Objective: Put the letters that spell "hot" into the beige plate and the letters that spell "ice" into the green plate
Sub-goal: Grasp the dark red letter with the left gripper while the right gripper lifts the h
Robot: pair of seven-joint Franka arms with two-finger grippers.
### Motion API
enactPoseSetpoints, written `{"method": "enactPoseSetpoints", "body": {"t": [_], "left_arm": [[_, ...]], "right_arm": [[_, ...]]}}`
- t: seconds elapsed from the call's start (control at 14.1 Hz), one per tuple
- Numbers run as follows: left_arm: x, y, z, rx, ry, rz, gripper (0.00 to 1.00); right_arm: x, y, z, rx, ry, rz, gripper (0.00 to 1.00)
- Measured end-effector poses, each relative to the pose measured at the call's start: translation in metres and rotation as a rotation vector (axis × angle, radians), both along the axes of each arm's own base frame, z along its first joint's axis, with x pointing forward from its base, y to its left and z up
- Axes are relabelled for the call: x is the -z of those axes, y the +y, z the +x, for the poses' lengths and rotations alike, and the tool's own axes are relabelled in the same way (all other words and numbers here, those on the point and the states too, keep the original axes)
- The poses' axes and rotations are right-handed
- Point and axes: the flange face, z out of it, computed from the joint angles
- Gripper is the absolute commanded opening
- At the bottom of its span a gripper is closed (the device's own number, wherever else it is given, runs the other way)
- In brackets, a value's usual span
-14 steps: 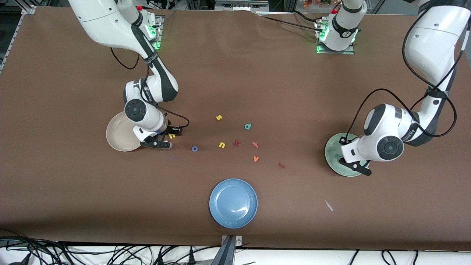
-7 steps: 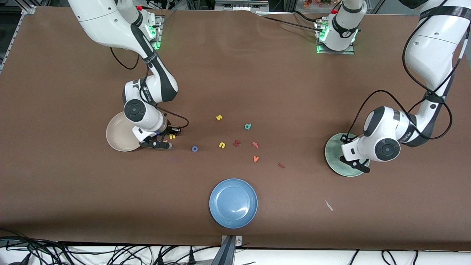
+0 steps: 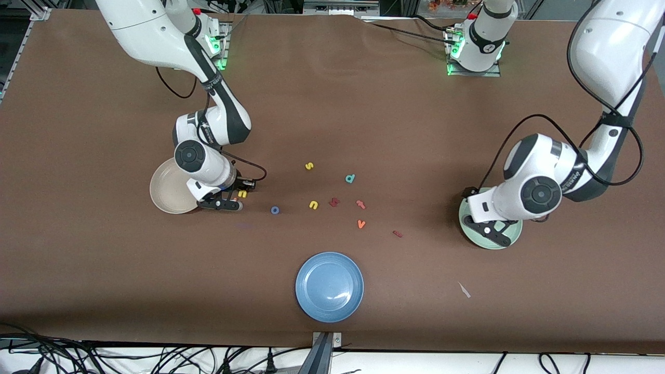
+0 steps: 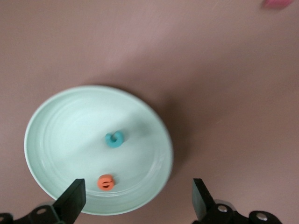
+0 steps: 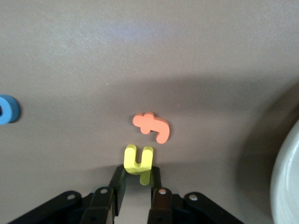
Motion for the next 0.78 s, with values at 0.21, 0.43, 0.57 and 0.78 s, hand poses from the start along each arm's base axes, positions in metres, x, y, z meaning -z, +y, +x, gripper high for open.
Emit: {"method": "enactPoseSetpoints", "body": {"t": [0.21, 0.43, 0.57, 0.78], "left_arm": [[-0.015, -0.041, 0.001, -0.134, -0.048, 0.012, 1.00], [-0.007, -0.078, -0.007, -0.375, -0.052, 0.031, 1.00], [0.009, -0.099, -0.014, -0.537, -0.041, 0.057, 1.00], [0.028, -0.136, -0.016, -0.803, -0.042, 0.090, 1.00]], "right_arm": [[-0.033, -0.010, 0.012, 0.017, 0.057, -0.019, 0.28], [-0.067, -0.054, 0.021, 0.006, 0.090, -0.039, 0.28], [-0.074, -0.073, 0.025, 0.011, 0.090, -0.041, 0.29], [-0.067, -0.070, 0.024, 0.006, 0.090, -0.043, 0.30]]}}
